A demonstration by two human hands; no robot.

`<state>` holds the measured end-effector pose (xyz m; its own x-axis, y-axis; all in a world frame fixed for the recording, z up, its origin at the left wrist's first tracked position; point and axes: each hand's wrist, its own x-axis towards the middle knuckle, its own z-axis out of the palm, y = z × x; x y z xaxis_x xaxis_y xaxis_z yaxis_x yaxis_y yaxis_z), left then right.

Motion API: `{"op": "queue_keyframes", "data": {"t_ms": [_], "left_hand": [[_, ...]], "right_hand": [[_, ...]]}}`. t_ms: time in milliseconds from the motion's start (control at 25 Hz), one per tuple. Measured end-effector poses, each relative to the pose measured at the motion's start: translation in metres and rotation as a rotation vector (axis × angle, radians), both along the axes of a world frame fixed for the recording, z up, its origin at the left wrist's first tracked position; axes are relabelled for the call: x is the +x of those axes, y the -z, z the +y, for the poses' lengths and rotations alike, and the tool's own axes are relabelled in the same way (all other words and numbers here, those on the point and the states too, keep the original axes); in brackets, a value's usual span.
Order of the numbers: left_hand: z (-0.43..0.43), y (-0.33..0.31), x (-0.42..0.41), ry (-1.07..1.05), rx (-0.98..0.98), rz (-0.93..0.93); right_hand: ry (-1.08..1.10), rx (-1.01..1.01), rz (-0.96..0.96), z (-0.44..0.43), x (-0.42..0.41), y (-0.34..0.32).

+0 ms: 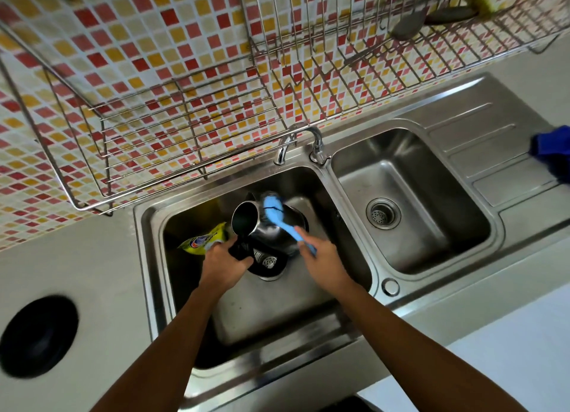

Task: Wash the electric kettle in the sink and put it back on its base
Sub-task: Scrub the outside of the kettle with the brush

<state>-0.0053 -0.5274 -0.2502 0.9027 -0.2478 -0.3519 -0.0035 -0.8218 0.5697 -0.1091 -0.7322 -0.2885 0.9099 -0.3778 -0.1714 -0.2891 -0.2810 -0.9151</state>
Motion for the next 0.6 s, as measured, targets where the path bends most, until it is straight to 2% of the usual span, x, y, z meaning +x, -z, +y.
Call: {"op": "queue_keyframes", "data": {"t_ms": [40,120,240,280,360,440,520,600], "left_hand": [[0.002,0.002,0.002,0.006,0.008,-0.002],[0.009,0.008,0.006,0.017,0.025,0.015],[0.018,0.012,0.008,0.048,0.082,0.039],[0.019,0.014,0.009,0.079,0.100,0.040],[0.023,0.018,0.011,0.148,0.119,0.013],[0.030,0.021,0.016,0.198,0.147,-0.015],[0.039,0.025,0.021,0.243,0.185,-0.015],[0.043,0.027,0.022,0.297,0.231,-0.011]], "right_hand": [[-0.069,0.017,-0.011,0.002,0.002,-0.003],[-0.011,-0.006,0.035,-0.006,0.007,0.003],[0.170,-0.144,0.323,-0.033,0.014,0.019],[0.179,-0.148,0.326,-0.034,0.015,0.020],[0.106,-0.097,0.145,-0.024,0.013,0.011],[-0.018,0.036,0.013,-0.013,0.011,0.006],[0.026,0.057,0.039,-0.018,0.009,0.016],[0.180,0.024,0.187,-0.029,0.010,0.026]]}}
